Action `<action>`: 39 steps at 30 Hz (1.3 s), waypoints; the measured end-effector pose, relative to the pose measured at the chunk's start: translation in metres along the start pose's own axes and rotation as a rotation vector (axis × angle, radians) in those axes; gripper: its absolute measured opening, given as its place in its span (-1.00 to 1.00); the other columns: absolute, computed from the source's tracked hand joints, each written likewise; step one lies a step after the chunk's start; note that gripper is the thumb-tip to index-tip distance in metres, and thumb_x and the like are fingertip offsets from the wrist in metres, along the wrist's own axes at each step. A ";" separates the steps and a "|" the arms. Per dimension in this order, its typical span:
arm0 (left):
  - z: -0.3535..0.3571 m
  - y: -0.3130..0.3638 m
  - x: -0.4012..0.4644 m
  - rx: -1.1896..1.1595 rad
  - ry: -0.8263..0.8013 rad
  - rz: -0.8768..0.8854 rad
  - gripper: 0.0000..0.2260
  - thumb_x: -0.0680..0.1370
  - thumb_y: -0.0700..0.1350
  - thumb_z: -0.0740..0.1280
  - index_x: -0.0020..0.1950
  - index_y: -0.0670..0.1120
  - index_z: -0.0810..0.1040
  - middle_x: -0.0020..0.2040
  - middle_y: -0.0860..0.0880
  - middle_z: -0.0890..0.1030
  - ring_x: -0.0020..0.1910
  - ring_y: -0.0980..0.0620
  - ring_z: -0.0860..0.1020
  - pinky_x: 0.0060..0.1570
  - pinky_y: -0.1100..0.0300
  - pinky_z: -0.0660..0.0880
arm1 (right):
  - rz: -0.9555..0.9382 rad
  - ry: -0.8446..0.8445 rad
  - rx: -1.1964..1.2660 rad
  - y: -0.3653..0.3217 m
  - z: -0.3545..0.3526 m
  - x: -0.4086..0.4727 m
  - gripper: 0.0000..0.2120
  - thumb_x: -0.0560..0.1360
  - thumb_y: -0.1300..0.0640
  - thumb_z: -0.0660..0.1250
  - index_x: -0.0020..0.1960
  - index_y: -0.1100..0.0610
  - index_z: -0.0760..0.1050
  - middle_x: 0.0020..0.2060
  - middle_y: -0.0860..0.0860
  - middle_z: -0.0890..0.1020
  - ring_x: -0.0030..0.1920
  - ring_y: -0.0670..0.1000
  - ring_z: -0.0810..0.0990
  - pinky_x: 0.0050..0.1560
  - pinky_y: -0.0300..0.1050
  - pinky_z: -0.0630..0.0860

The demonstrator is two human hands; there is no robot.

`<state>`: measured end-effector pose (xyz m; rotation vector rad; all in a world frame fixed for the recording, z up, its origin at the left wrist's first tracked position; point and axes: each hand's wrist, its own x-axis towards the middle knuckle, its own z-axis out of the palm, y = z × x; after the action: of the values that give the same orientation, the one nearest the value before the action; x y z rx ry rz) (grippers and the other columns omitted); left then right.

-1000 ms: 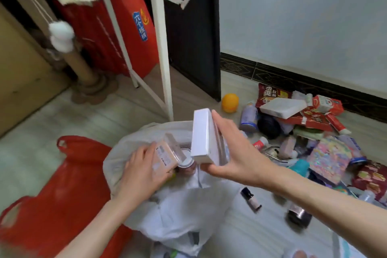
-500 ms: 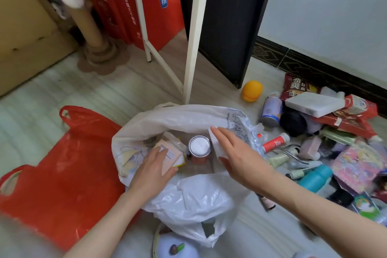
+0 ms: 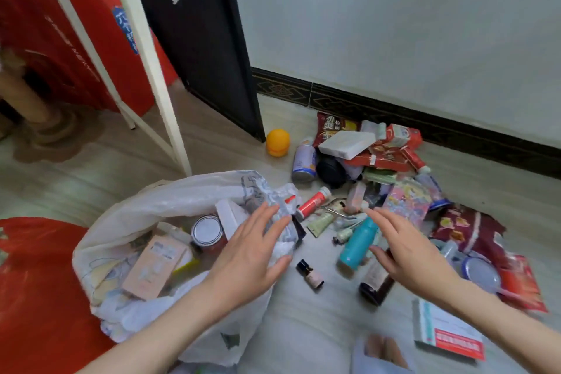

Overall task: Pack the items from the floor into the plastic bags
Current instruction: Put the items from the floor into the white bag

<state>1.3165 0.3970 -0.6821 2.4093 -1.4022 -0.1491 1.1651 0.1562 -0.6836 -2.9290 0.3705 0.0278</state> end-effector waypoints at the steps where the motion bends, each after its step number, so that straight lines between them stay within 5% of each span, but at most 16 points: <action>1: 0.007 0.007 0.010 0.055 -0.036 0.075 -0.52 0.45 0.12 0.19 0.32 -0.06 0.35 0.31 -0.14 0.47 0.30 -0.13 0.45 0.18 0.03 0.41 | 0.056 -0.002 0.025 0.013 0.008 -0.009 -0.39 0.30 0.18 0.51 0.30 0.25 0.40 0.17 0.17 0.54 0.12 0.20 0.58 0.10 0.07 0.52; 4: 0.028 0.017 0.043 0.118 -0.170 0.274 -0.40 0.31 0.01 0.47 0.29 -0.07 0.35 0.26 -0.14 0.50 0.19 -0.13 0.53 0.04 0.08 0.53 | 0.265 0.049 0.127 0.040 0.036 -0.029 -0.47 0.31 0.23 0.51 0.24 0.27 0.45 0.14 0.18 0.55 0.12 0.21 0.57 0.11 0.08 0.50; 7: 0.062 0.027 0.072 0.124 -0.253 0.286 -0.37 0.26 -0.03 0.52 0.26 -0.09 0.38 0.21 -0.13 0.53 0.11 -0.11 0.56 -0.04 0.10 0.55 | 0.552 0.103 0.301 0.051 0.071 -0.042 -0.55 0.40 0.18 0.44 0.24 0.28 0.45 0.11 0.20 0.54 0.14 0.22 0.51 0.17 0.04 0.43; 12: 0.144 0.071 0.100 -0.203 -0.301 -0.074 -0.46 0.51 -0.06 0.29 0.44 -0.12 0.19 0.38 -0.11 0.31 0.35 -0.10 0.30 0.32 0.10 0.25 | 0.959 0.093 0.633 0.060 0.118 -0.035 -0.52 0.44 0.06 0.40 0.24 0.29 0.40 0.12 0.21 0.51 0.17 0.20 0.45 0.19 -0.05 0.32; 16: 0.183 0.090 0.109 -0.282 -0.353 -0.288 -0.40 0.51 0.03 0.29 0.46 -0.07 0.11 0.33 -0.10 0.33 0.30 -0.10 0.31 0.21 0.04 0.31 | 1.139 0.092 0.803 0.064 0.137 -0.019 -0.49 0.43 -0.02 0.39 0.24 0.25 0.38 0.13 0.20 0.56 0.19 0.17 0.50 0.16 -0.03 0.40; 20: 0.191 0.090 0.114 -0.151 -0.468 -0.393 -0.41 0.46 0.14 0.31 0.37 -0.05 0.20 0.24 -0.09 0.44 0.19 -0.12 0.45 0.05 0.01 0.42 | 1.243 -0.090 0.875 0.067 0.138 -0.003 -0.50 0.45 -0.08 0.34 0.20 0.26 0.39 0.12 0.17 0.58 0.15 0.16 0.53 0.04 -0.12 0.41; 25: 0.174 0.087 0.124 -0.281 -0.535 -0.497 -0.55 0.42 0.09 0.34 0.22 -0.09 0.37 0.14 -0.10 0.55 0.08 -0.13 0.53 -0.03 0.10 0.43 | 1.186 -0.004 0.892 0.069 0.123 -0.003 -0.62 0.44 0.02 0.36 0.14 0.20 0.37 0.00 0.12 0.58 0.10 0.15 0.55 0.00 -0.10 0.42; 32: 0.055 0.055 0.132 -0.608 -0.632 -0.365 -0.64 0.48 0.00 0.34 0.23 -0.05 0.39 0.07 0.00 0.50 -0.09 0.12 0.49 -0.14 0.30 0.41 | 0.858 0.266 0.916 0.032 0.045 0.008 -0.72 0.40 0.04 0.40 0.04 0.04 0.40 -0.17 -0.07 0.56 -0.10 0.00 0.54 -0.09 -0.12 0.39; 39: -0.048 0.006 0.067 -0.732 -0.249 -0.499 -0.63 0.46 -0.11 0.38 0.22 -0.01 0.34 0.11 0.02 0.50 0.03 0.12 0.51 -0.04 0.28 0.43 | 0.466 0.212 1.099 -0.057 -0.033 0.052 -0.74 0.43 0.08 0.38 0.06 0.05 0.39 -0.15 -0.14 0.53 -0.10 -0.12 0.52 -0.13 -0.19 0.43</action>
<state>1.3585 0.3484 -0.6295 2.0718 -0.6144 -0.9325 1.2293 0.1911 -0.6434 -1.7265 0.7812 -0.3159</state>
